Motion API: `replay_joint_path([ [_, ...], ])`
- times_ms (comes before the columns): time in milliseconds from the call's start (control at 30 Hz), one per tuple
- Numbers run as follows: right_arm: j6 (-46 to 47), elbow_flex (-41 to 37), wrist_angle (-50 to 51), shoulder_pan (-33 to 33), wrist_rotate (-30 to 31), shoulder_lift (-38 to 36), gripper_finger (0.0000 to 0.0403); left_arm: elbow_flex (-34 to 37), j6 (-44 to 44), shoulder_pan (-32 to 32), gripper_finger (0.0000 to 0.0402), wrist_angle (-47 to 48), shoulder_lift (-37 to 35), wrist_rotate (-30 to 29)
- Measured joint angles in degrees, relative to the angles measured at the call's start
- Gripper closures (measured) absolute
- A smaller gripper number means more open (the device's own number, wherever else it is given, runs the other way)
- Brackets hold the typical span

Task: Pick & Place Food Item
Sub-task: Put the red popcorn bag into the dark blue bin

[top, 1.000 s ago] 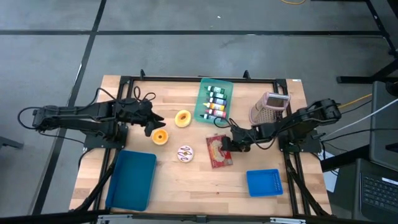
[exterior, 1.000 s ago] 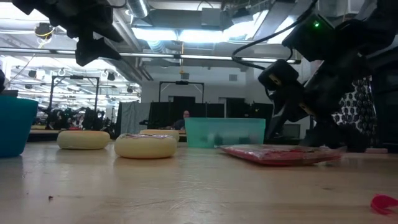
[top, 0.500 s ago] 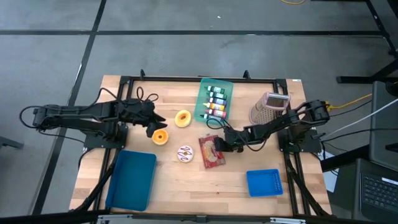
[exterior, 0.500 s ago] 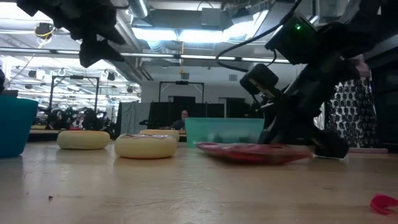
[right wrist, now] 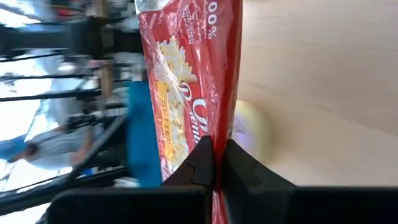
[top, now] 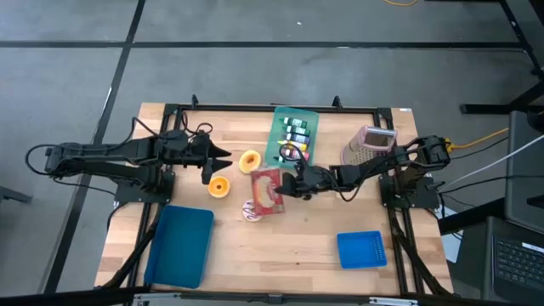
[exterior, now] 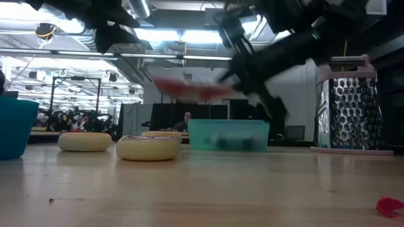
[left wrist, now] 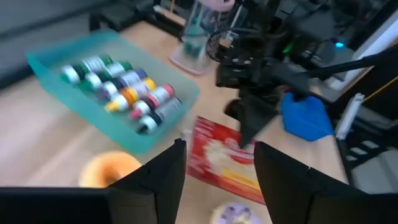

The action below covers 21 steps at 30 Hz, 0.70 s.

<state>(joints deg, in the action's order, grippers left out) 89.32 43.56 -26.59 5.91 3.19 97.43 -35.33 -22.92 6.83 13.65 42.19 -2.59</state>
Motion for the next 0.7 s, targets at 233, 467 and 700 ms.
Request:
replay_joint_path([
  [233, -7.6, 10.9, 1.1, -2.7, 2.8, -0.1, 0.0393, -4.2, -4.8, 2.8, 0.0211, 0.2, 0.0, -1.0],
  [467, -15.2, 19.6, 5.7, -4.9, 3.1, -0.2, 0.0393, -4.5, -16.4, 7.3, 0.016, -1.8, -0.4, 7.9],
  [700, -19.7, 24.4, 10.2, -5.5, 3.1, -0.3, 0.0393, -4.6, -21.5, 7.6, 0.0158, -4.0, -0.4, 8.7],
])
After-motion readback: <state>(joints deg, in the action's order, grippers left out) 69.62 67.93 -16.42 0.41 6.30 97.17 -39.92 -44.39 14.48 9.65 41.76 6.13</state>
